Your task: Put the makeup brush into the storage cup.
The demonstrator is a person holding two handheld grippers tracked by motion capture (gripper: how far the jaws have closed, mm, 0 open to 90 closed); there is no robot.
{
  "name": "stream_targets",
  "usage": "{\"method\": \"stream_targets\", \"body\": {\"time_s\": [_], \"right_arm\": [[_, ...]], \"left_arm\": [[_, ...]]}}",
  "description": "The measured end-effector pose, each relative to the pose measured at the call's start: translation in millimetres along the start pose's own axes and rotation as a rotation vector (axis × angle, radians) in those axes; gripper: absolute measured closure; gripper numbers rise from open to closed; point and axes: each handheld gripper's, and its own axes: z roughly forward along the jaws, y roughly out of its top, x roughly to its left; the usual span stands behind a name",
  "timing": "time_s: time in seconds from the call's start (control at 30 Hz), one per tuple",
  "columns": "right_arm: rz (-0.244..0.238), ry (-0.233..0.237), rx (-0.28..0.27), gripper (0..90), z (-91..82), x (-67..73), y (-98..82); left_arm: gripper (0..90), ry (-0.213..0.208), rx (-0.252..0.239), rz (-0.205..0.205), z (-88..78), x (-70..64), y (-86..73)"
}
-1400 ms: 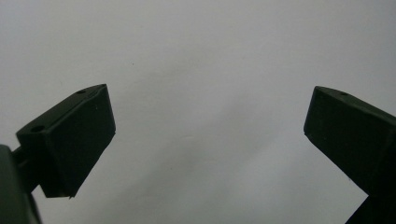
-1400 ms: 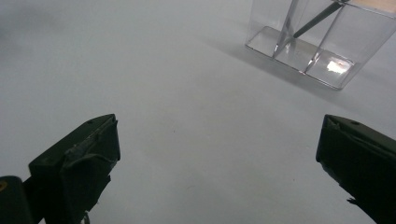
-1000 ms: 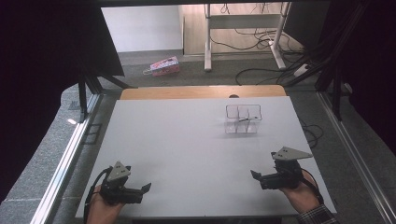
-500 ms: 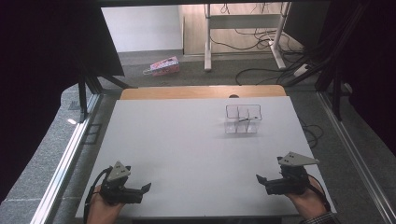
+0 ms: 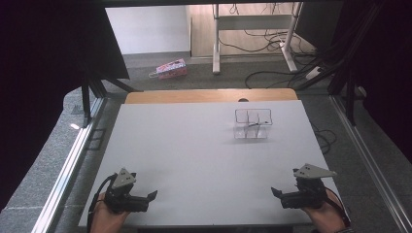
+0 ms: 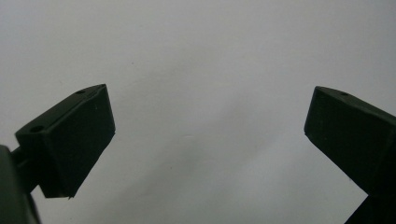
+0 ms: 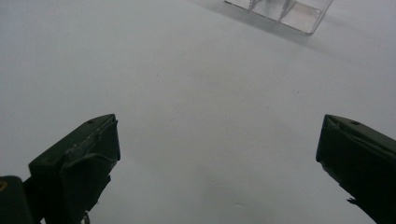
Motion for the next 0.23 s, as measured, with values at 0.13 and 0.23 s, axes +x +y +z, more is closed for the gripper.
{"method": "stream_targets", "body": {"time_s": [0.13, 0.23], "right_arm": [[0.006, -0.001, 0.025, 0.0, 0.7, -0.1, -3.5], [0.006, -0.002, 0.043, 0.0, 1.6, 0.1, -4.9]], "left_arm": [[2.3, 0.0, 0.0, 0.001, 0.0, 0.0, 0.0], [2.3, 0.0, 0.0, 0.002, -0.1, 0.1, 0.3]]}}
